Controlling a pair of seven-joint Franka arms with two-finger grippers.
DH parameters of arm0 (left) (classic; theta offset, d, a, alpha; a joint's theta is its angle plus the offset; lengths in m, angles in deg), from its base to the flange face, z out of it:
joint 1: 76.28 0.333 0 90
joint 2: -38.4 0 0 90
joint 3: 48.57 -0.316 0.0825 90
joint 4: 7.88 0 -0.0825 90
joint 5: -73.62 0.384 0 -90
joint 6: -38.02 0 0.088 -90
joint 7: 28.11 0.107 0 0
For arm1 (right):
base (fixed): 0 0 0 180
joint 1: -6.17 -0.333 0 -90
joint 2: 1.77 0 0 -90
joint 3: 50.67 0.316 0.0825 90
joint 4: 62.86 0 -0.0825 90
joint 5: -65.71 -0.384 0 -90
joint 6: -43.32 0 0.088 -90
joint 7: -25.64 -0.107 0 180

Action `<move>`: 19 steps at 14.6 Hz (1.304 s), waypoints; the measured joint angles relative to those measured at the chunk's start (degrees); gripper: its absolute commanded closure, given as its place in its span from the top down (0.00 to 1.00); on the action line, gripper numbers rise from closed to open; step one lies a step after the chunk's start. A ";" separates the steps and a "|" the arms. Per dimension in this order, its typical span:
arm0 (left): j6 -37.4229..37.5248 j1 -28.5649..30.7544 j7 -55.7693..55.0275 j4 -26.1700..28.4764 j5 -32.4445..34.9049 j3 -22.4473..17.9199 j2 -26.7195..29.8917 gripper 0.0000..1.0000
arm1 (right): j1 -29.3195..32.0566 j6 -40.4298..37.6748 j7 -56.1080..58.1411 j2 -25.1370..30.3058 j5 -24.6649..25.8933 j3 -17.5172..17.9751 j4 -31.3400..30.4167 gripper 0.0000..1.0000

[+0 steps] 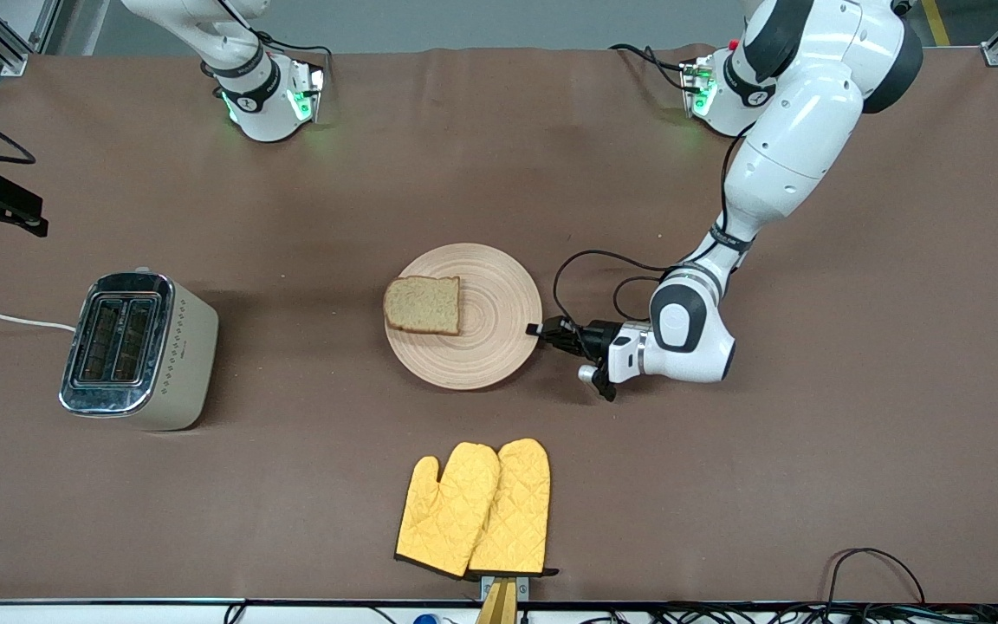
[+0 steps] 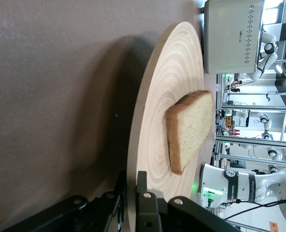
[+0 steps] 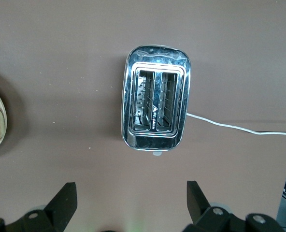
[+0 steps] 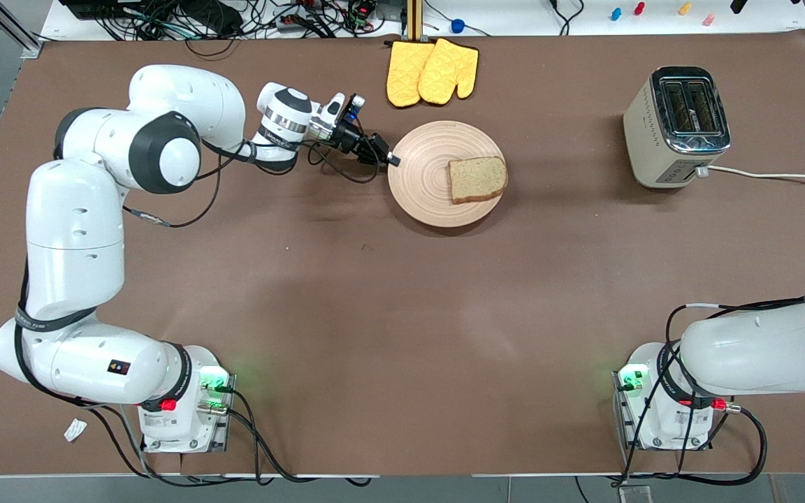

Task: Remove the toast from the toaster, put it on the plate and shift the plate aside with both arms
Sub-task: 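Withdraw the right gripper while the left gripper grasps the plate rim, then slide the plate with the left gripper away from the toaster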

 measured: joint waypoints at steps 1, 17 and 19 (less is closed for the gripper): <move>-0.06 0.26 0.01 -0.36 0.00 -0.07 0.07 0.00 | 0.03 -0.23 0.00 0.01 0.00 -0.01 0.63 1.00; 22.21 36.93 -7.80 -3.03 11.67 -0.92 8.72 0.00 | 1.91 -1.45 0.01 0.16 -3.05 0.20 2.25 1.00; 23.50 41.24 -7.79 -3.04 15.26 -0.89 8.69 0.00 | 1.91 -1.45 0.01 0.16 -3.06 0.21 2.24 1.00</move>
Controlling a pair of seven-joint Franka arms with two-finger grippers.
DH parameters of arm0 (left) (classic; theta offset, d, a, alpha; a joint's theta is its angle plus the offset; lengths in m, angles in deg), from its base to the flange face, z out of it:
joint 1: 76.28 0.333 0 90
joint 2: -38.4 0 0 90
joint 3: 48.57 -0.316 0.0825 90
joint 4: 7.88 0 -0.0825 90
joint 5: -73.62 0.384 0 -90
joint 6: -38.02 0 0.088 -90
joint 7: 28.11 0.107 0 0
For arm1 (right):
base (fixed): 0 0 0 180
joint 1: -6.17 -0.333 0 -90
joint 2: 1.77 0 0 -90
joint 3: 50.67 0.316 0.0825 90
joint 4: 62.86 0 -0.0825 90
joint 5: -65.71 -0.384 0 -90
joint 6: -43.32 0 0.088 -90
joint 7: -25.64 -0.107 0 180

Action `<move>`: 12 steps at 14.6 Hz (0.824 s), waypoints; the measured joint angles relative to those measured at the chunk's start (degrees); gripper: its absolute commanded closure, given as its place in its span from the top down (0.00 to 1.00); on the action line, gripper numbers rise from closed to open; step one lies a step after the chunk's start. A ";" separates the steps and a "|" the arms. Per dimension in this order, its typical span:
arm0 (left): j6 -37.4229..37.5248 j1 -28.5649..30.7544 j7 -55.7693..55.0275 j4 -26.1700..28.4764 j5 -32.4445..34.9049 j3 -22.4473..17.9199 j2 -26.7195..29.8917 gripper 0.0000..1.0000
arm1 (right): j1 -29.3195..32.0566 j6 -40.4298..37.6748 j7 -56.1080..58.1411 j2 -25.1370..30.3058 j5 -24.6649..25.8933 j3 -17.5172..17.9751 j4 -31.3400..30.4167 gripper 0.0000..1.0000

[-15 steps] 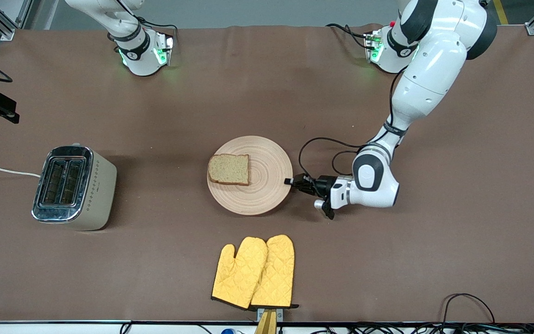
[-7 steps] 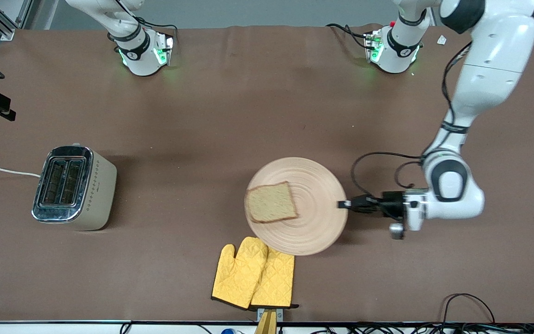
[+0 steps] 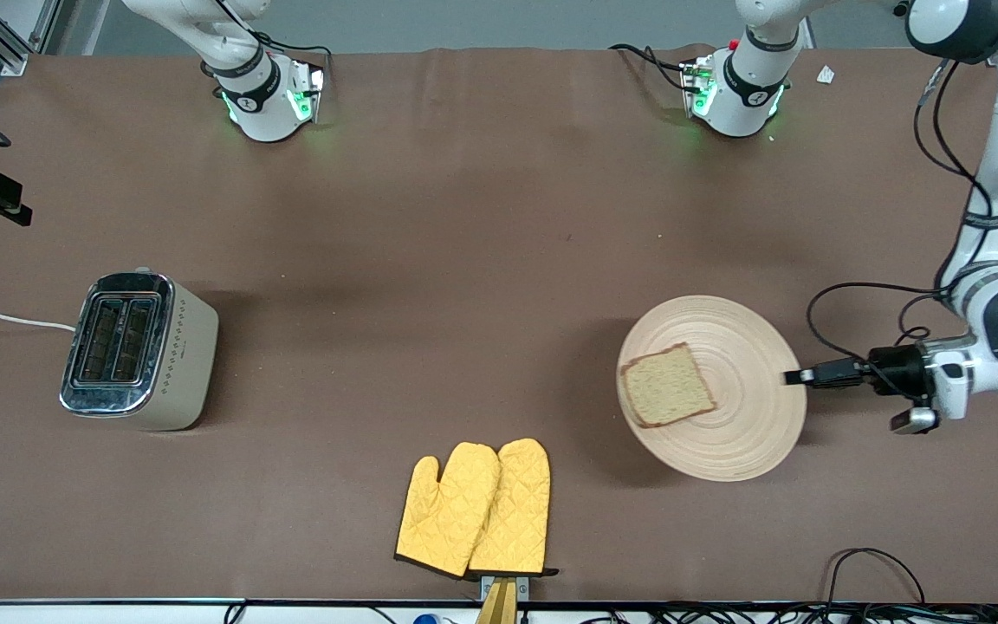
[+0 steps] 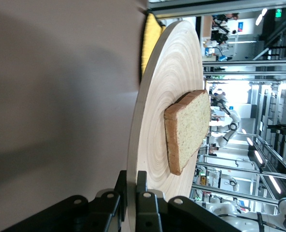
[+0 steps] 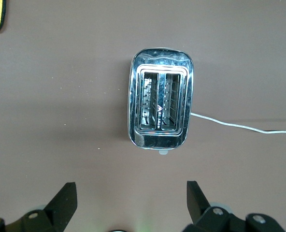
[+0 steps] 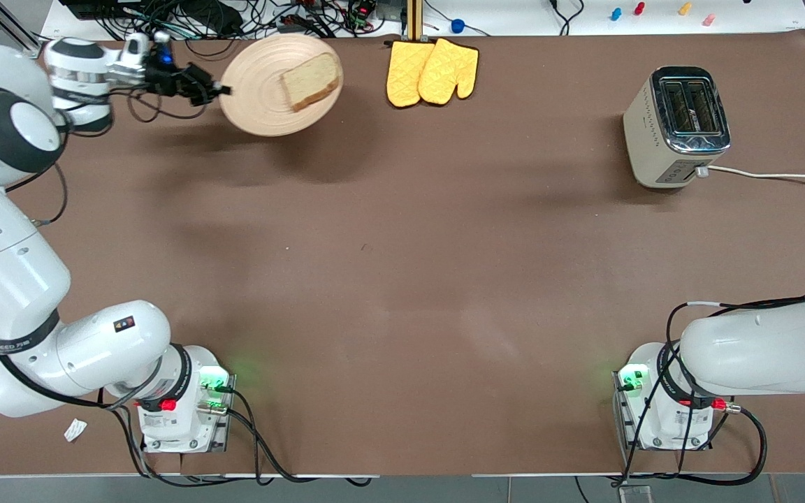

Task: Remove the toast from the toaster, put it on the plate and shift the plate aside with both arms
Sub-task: 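Slide the plate with the left gripper away from the toaster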

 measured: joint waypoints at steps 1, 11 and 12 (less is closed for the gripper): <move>0.27 2.02 0.13 0.01 2.11 0.00 -0.06 0.00 | 0.00 -0.02 0.00 0.00 -0.01 0.01 0.00 1.00; -2.38 10.50 6.68 -2.60 9.75 -0.65 -7.95 0.06 | -0.03 -0.55 0.01 0.00 -0.02 0.20 -0.01 1.00; -3.16 10.48 6.68 -2.97 9.75 -0.66 -8.76 0.12 | -0.02 -0.65 0.01 0.00 -0.02 0.20 -0.01 1.00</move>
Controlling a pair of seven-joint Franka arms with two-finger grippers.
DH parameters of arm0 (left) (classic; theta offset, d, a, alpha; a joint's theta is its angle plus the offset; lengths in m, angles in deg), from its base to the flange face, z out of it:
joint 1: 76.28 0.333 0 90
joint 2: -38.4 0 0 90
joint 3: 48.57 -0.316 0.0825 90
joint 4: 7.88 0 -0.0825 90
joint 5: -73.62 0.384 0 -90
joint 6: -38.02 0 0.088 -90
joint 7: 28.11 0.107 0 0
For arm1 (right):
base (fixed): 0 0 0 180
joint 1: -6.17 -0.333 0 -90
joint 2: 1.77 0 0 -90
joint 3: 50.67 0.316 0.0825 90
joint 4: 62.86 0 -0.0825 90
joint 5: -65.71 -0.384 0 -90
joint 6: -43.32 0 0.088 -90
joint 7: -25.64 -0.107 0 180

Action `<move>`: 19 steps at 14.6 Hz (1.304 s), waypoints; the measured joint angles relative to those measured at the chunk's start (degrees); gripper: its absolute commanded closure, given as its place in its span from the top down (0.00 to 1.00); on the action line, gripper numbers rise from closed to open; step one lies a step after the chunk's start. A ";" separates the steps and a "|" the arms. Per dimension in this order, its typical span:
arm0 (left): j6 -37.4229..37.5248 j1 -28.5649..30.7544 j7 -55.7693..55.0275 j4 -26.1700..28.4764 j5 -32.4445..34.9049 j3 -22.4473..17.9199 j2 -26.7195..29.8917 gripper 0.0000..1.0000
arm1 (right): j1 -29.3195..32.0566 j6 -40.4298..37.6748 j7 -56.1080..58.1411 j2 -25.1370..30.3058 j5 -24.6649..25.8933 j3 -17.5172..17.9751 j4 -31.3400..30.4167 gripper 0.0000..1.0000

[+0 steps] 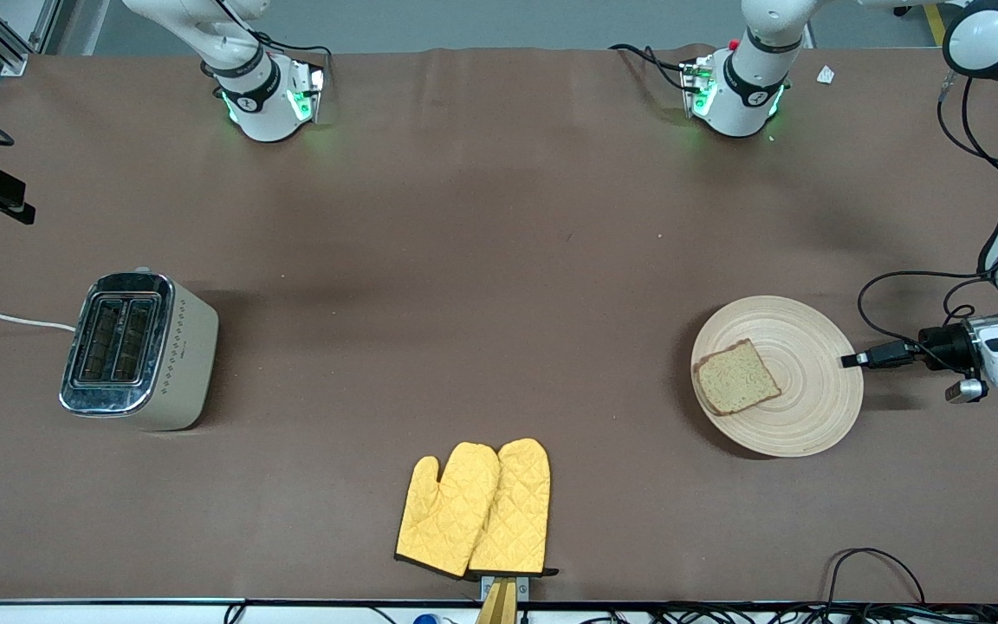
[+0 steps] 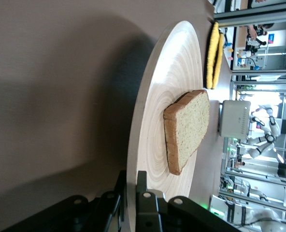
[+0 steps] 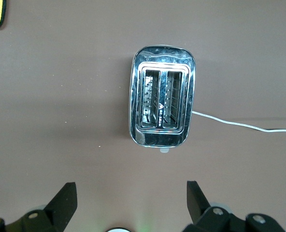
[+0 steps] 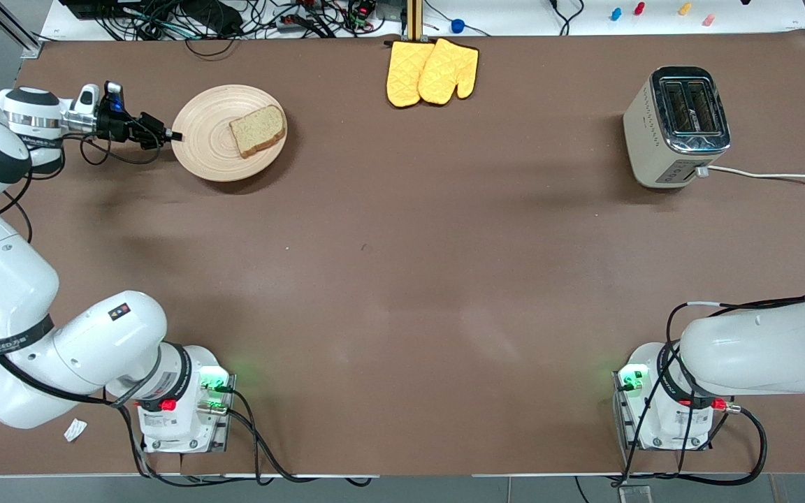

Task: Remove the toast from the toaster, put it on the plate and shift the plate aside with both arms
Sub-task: 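Slide the plate with the left gripper away from the toaster, then release the plate rim and draw the left gripper back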

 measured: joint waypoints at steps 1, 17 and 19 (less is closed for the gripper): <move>-0.39 -0.01 0.01 -0.26 0.00 0.00 -0.58 0.22 | 0.01 -0.08 0.00 0.00 0.00 -0.01 0.00 1.00; 0.73 -6.08 -27.83 -9.84 18.69 3.86 15.79 1.00 | 1.70 -1.67 0.95 0.00 0.05 -0.53 -0.05 1.00; 0.76 -10.99 -35.99 -9.84 23.58 4.17 20.55 1.00 | 1.83 -1.66 0.95 0.00 0.05 -0.54 -0.06 1.00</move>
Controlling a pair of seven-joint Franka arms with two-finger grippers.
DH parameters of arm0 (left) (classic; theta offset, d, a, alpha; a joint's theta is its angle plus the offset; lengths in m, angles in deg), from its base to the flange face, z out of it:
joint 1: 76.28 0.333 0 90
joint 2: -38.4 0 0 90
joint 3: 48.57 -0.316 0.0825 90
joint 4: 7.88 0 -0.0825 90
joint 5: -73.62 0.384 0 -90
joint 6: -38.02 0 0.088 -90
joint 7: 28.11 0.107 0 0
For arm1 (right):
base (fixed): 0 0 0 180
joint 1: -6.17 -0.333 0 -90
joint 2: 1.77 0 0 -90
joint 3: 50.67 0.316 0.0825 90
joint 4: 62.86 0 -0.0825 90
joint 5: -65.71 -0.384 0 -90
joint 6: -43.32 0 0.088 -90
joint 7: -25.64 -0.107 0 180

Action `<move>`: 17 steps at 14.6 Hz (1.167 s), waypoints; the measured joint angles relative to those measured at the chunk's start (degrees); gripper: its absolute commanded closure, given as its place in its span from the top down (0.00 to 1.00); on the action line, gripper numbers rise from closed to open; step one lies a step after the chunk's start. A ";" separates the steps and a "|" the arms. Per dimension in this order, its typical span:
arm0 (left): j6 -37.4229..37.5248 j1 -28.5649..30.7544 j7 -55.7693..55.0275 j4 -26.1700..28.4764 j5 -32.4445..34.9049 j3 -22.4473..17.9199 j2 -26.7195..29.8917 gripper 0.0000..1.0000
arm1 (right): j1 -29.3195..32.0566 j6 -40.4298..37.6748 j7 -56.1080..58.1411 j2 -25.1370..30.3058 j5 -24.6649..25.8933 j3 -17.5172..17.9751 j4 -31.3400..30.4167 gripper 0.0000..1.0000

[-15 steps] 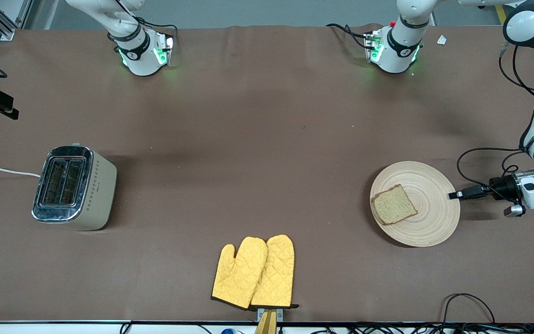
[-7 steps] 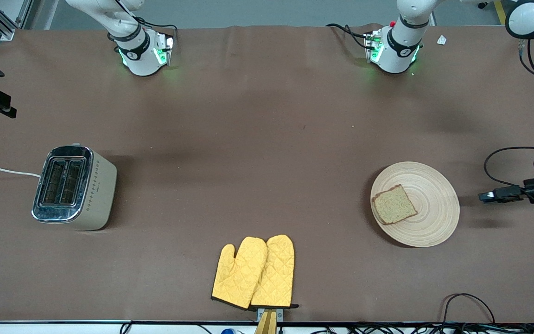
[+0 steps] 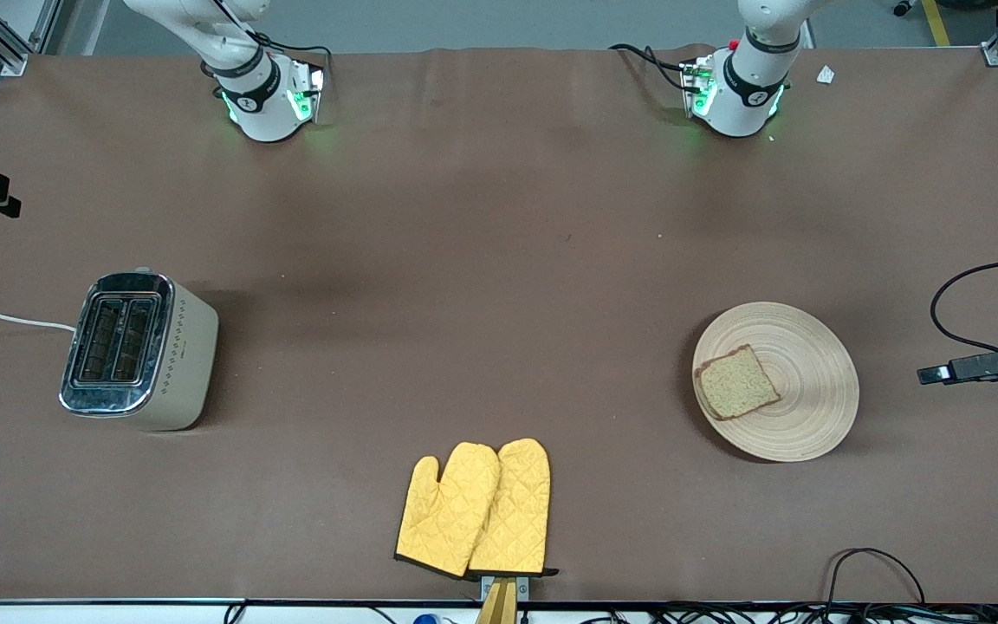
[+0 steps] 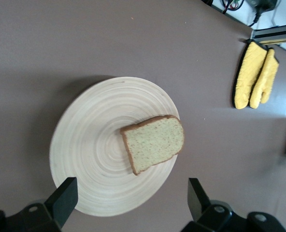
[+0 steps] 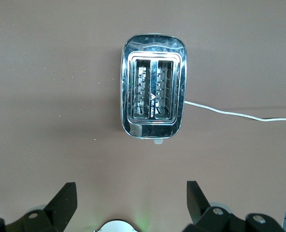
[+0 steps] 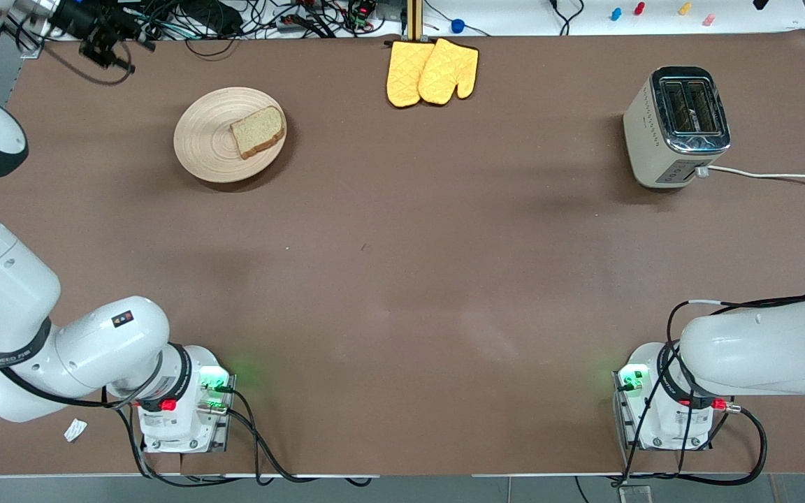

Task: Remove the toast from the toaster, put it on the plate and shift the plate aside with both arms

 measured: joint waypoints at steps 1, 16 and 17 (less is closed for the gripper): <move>0.12 -2.59 -3.86 0.05 2.51 0.06 2.14 1.00 | 0.04 0.00 0.00 0.00 0.00 0.00 0.00 1.00; 13.92 -30.81 -18.44 3.04 28.32 -9.93 25.05 1.00 | 0.24 6.63 0.00 -0.49 -0.04 0.03 -1.02 1.00; 14.29 -30.83 -17.64 4.32 28.32 -10.76 27.12 1.00 | 0.24 6.63 0.00 -0.49 -0.04 0.03 -1.03 1.00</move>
